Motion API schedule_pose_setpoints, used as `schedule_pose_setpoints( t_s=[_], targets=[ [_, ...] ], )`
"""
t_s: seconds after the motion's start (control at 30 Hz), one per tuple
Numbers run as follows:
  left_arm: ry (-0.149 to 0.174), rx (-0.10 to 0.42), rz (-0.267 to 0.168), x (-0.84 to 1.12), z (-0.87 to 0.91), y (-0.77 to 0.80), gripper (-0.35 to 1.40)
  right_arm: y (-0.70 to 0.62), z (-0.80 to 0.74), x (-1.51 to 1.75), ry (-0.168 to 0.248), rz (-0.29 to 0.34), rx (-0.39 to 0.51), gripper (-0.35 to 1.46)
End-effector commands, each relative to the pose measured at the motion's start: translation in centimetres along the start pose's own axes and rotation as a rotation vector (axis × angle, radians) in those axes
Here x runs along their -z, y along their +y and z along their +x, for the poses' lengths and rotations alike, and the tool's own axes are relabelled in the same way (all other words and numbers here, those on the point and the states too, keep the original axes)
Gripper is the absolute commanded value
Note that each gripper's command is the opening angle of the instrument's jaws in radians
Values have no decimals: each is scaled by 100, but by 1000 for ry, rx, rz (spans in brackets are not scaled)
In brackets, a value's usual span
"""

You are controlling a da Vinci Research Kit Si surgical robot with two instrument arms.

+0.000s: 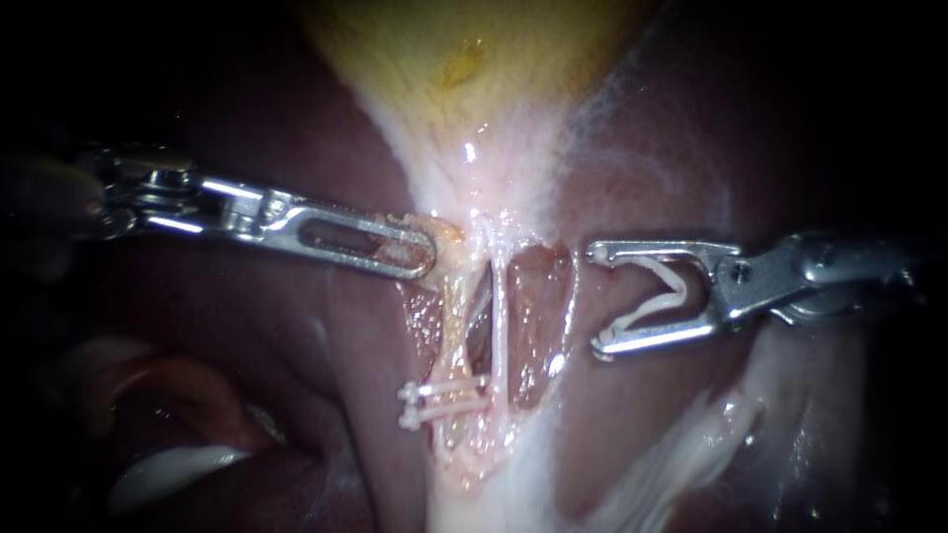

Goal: Clipping third clip left tube

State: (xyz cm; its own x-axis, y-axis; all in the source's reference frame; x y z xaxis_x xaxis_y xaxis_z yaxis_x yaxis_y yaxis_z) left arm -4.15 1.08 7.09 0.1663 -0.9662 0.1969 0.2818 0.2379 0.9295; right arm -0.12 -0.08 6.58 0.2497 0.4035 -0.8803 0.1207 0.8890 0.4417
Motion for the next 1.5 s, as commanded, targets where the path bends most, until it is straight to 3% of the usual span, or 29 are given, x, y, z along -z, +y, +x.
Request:
schedule_pose_setpoints(
  t_s=[0.03,0.2,0.43,0.57,0.8,0.97,1.5],
  targets=[
    [1,0,1,2,-1,0,-35,1,0,0,-4,0,1,50],
    [8,9,11,22,-8,-16,-35,1,0,0,-4,0,1,50],
    [-8,19,14,57,-19,-66,-35,0,0,-1,-7,1,1,50],
    [-13,12,21,62,-21,-83,-35,-1,1,-3,-6,3,1,50],
    [-13,5,21,60,-19,-84,-35,-1,1,-12,-8,5,1,50],
    [-14,5,20,58,-19,-85,-35,0,-2,-38,-28,10,11,50],
    [-17,-1,15,53,-16,-95,-35,2,-43,-141,-47,50,-46,49]
  ],
)
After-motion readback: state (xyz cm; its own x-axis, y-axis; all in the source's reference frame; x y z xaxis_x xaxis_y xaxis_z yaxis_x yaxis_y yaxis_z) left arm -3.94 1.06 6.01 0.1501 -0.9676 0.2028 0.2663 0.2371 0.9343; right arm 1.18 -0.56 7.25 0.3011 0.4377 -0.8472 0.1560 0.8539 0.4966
